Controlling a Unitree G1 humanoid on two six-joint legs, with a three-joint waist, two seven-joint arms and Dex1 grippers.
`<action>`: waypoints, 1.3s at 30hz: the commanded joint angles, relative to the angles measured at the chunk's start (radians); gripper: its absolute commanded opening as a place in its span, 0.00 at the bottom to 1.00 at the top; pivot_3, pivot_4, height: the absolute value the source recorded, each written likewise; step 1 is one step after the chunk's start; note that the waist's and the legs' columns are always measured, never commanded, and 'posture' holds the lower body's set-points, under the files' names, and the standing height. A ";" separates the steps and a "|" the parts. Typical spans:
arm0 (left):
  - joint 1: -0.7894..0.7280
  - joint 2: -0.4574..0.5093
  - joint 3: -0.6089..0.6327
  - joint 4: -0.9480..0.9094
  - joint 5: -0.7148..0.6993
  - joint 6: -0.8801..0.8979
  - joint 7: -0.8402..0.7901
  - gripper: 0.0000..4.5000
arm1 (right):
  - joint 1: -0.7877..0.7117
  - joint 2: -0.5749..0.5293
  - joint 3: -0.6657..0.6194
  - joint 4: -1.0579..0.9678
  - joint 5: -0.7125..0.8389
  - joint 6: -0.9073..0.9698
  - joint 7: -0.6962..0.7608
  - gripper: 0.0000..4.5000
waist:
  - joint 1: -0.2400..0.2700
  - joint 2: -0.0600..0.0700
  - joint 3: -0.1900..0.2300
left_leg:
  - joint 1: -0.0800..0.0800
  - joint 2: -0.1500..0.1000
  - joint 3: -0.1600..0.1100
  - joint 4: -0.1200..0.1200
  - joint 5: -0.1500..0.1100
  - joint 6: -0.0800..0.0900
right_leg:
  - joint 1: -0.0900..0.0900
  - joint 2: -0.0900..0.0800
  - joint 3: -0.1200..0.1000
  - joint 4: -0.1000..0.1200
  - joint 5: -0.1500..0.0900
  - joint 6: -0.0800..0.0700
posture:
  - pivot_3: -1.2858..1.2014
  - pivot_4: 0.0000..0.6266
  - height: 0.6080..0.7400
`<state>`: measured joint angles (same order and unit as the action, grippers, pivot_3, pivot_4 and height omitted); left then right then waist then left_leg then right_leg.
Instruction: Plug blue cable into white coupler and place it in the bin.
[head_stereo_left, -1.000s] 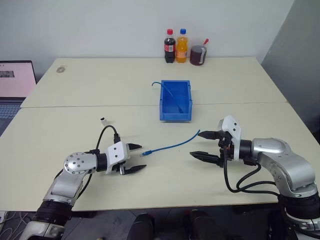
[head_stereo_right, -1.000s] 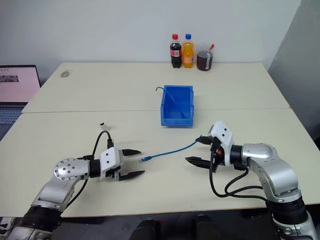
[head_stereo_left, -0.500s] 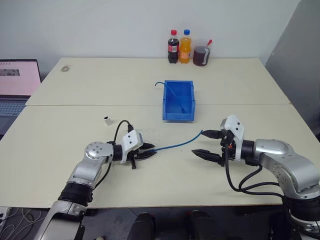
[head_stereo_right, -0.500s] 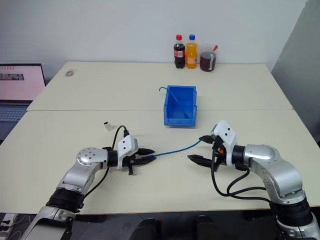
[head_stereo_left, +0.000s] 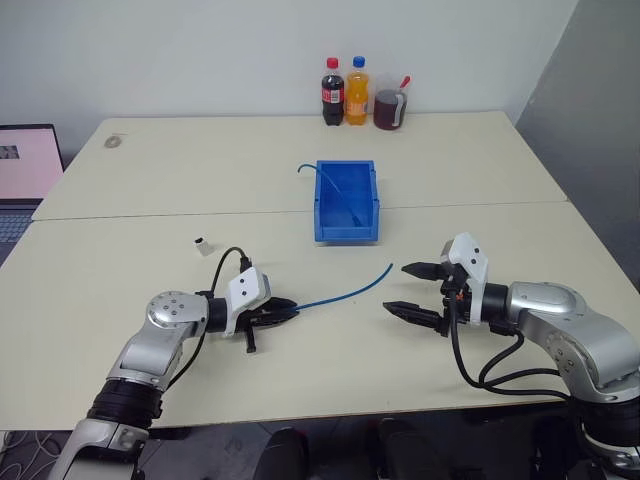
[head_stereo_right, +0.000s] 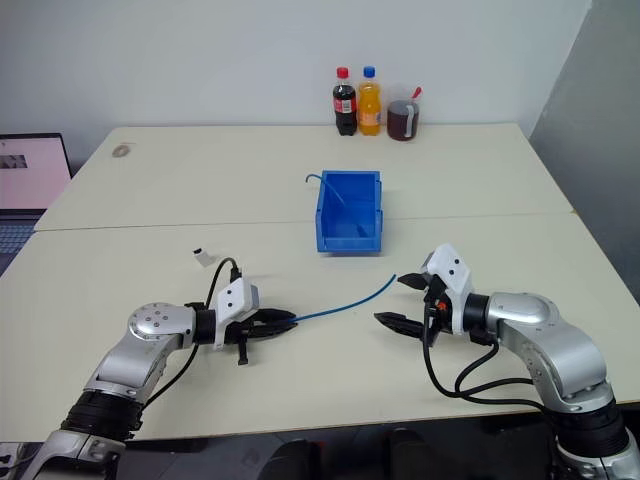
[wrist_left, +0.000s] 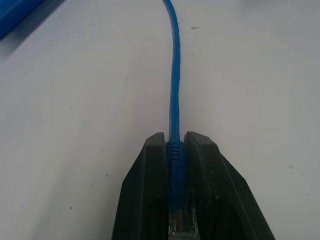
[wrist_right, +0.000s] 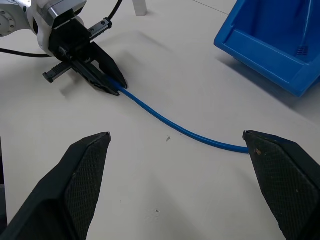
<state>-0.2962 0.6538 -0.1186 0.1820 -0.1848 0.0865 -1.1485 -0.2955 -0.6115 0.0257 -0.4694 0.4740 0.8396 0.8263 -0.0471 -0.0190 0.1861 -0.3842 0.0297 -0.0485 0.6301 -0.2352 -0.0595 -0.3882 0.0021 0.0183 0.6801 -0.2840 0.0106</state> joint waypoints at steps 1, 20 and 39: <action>0.025 0.020 0.014 -0.041 -0.013 0.024 -0.004 0.36 | -0.020 -0.003 -0.001 -0.008 0.017 -0.022 -0.001 1.00 | 0.002 0.000 0.000 | 0.000 0.000 0.000 0.000 0.000 0.000 | 0.000 0.000 0.000 0.000 0.000 0.000 | 0.52 0.24 1.00; 0.019 0.086 0.002 0.007 0.009 0.006 -0.006 0.90 | -0.033 -0.001 0.029 0.015 0.030 -0.037 -0.002 1.00 | 0.014 0.000 0.000 | 0.000 0.000 0.000 0.000 0.000 0.000 | 0.000 0.000 0.000 0.000 0.000 0.000 | 0.52 0.24 1.00; 0.082 0.141 0.019 -0.070 -0.026 0.052 -0.052 0.02 | -0.026 -0.004 0.028 0.018 0.034 -0.042 -0.005 1.00 | 0.013 0.000 0.000 | 0.000 0.000 0.001 0.000 0.000 0.000 | -0.001 0.000 0.000 0.000 0.000 0.000 | 0.52 0.24 1.00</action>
<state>-0.2277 0.7831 -0.0950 0.1195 -0.2246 0.1295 -1.1934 -0.3139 -0.6128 0.0622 -0.4342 0.4934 0.8168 0.8233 -0.0341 -0.0191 0.1863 -0.3844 0.0302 -0.0480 0.6296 -0.2352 -0.0595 -0.3890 0.0020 0.0185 0.6798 -0.2842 0.0102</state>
